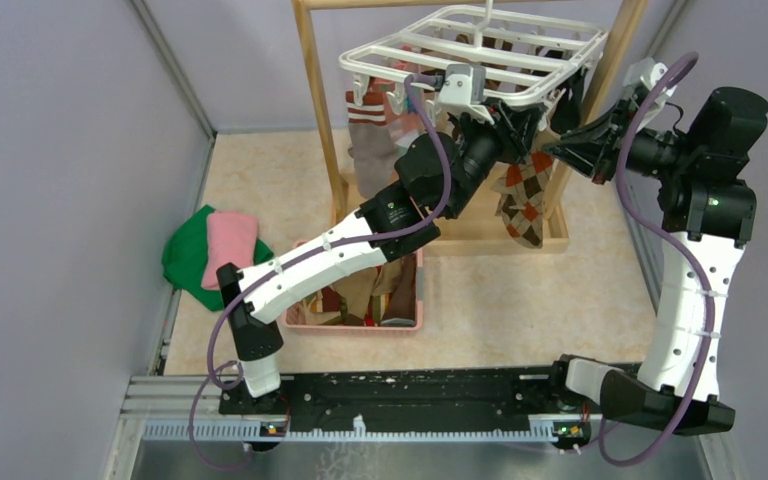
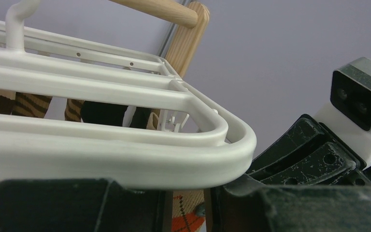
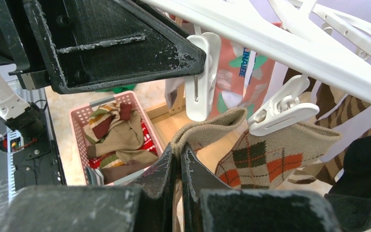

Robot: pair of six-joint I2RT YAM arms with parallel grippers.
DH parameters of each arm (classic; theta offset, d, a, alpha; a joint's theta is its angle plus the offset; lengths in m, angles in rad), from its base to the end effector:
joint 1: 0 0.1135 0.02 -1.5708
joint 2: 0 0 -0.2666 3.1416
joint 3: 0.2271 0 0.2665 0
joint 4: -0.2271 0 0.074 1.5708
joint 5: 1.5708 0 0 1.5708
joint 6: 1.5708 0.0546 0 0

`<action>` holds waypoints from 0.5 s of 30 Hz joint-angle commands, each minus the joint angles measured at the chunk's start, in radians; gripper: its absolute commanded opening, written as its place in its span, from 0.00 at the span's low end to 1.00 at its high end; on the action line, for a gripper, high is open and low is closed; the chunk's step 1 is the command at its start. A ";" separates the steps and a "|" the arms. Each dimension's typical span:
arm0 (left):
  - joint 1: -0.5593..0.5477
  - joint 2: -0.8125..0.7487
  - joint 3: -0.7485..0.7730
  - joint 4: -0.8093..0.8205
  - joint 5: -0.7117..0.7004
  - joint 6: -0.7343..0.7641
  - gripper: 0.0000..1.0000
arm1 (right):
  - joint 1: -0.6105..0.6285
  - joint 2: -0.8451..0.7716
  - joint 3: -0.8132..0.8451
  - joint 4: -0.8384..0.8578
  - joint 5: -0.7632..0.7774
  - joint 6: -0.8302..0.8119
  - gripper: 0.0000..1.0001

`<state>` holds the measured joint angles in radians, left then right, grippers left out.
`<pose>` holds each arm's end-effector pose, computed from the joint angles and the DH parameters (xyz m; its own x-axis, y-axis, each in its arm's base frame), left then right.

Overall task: Clip the socks to the hanger
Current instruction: Clamp the sock onto the hanger.

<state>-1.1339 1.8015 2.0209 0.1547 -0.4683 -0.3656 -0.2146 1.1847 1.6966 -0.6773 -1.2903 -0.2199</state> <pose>0.2066 -0.3842 0.5330 -0.0811 -0.5803 -0.8103 0.6443 0.5898 -0.4868 0.2110 0.0077 0.5253 0.0321 -0.0688 -0.9971 -0.8813 0.4686 -0.0607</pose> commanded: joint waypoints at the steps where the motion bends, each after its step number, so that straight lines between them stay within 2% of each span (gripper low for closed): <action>1: 0.023 -0.050 -0.008 0.032 -0.046 -0.005 0.00 | 0.023 -0.026 0.019 -0.029 0.025 -0.046 0.00; 15: 0.023 -0.053 -0.020 0.034 -0.055 -0.024 0.00 | 0.039 -0.039 0.026 -0.083 0.056 -0.097 0.00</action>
<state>-1.1332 1.7905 2.0064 0.1581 -0.4721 -0.3843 -0.1955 1.1671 1.6962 -0.7559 -1.2419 -0.2974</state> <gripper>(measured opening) 0.296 0.014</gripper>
